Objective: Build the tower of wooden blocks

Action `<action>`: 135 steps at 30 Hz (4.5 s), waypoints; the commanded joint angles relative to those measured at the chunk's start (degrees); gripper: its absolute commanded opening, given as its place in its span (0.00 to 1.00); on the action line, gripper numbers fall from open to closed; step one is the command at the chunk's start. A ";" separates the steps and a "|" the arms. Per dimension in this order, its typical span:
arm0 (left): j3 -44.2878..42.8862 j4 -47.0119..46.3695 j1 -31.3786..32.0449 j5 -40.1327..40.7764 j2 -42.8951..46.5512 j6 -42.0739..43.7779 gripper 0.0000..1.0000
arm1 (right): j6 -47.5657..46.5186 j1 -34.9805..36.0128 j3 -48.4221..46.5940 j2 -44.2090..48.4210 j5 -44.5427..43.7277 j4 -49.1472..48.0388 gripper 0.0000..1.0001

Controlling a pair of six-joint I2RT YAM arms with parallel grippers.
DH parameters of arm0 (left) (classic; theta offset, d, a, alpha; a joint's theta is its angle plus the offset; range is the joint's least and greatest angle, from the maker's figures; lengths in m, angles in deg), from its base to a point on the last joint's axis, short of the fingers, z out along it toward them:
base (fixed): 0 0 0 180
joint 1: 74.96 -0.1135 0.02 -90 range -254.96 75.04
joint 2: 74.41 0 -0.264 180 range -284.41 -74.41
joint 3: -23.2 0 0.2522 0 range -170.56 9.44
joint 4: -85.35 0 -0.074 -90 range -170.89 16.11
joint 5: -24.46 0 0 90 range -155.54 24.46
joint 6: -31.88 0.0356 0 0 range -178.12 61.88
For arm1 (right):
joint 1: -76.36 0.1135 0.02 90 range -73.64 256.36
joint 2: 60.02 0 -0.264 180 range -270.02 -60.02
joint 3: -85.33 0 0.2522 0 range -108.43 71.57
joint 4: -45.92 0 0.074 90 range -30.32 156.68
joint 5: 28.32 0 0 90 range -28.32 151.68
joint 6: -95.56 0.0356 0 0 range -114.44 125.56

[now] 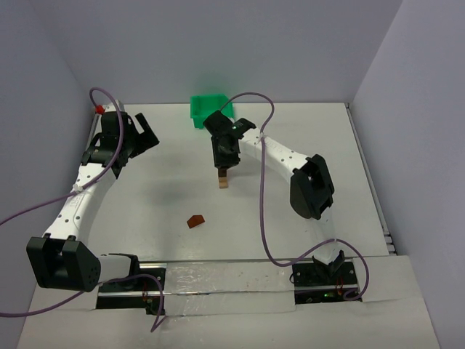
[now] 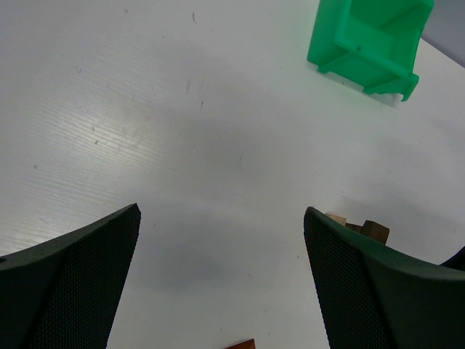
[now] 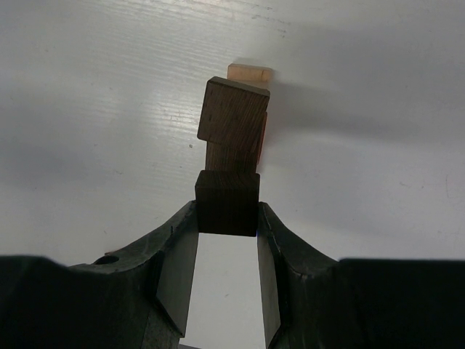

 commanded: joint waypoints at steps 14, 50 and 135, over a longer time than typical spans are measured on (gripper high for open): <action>-1.11 -3.24 -0.89 -1.48 0.46 -0.75 0.99 | 1.12 -0.64 -2.08 -2.30 1.13 -0.81 0.03; -0.92 -3.24 -1.59 -2.54 0.19 -0.75 0.99 | 1.05 -1.52 -4.21 -3.80 1.30 -0.44 0.26; 15.87 5.94 39.09 -11.20 -11.84 49.60 0.71 | -18.54 -17.87 22.24 40.87 3.30 -6.60 1.00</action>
